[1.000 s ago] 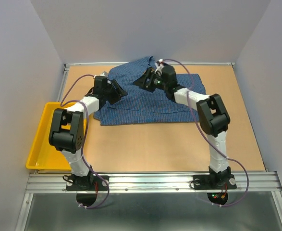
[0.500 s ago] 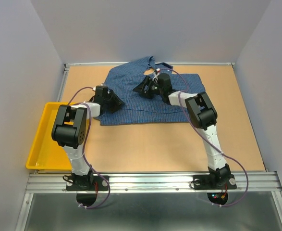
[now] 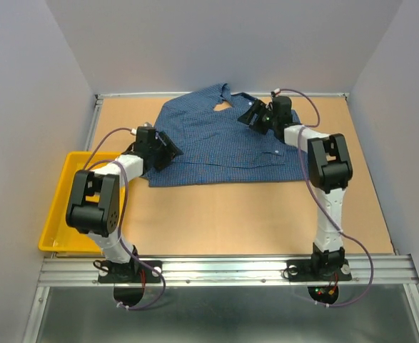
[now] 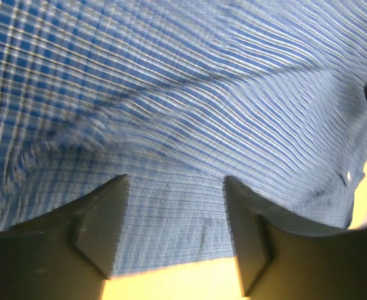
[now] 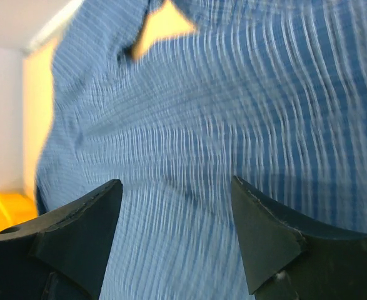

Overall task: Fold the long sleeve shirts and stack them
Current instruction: Fold the shirt

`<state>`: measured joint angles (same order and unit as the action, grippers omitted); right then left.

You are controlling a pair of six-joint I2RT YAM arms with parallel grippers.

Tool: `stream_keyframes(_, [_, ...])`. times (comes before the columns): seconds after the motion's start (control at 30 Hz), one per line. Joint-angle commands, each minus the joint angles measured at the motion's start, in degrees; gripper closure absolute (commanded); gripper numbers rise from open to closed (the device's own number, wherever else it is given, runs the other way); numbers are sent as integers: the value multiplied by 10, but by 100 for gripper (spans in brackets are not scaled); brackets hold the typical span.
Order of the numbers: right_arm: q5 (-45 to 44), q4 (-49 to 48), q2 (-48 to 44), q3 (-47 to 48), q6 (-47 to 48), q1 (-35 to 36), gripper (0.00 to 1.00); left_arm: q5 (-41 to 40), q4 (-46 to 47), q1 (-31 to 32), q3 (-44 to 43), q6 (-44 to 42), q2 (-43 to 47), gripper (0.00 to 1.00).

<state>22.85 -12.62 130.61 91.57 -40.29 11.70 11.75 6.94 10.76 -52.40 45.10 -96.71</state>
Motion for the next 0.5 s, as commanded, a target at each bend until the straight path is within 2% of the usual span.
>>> stream_keyframes(0.0, [-85, 120, -164, -63, 154, 14, 25, -66, -68, 31, -42, -65, 106, 16])
stream_keyframes(0.07, [-157, 185, -233, -123, 180, 14, 25, -96, -107, 53, -46, -77, 125, 10])
stream_keyframes(0.13, [-193, 219, -267, -159, 204, 15, 27, -110, -123, 69, -44, -86, 128, 10])
stream_keyframes(0.23, [-226, 275, -300, -204, 226, 16, 32, -138, -139, 84, -29, -92, 112, 19])
stream_keyframes(0.27, [-250, 288, -310, -226, 229, 17, 36, -142, -137, 86, -21, -92, 100, 22])
stream_keyframes(0.47, [-272, 315, -305, -266, 240, 19, 54, -151, -141, 105, -24, -102, 40, 29])
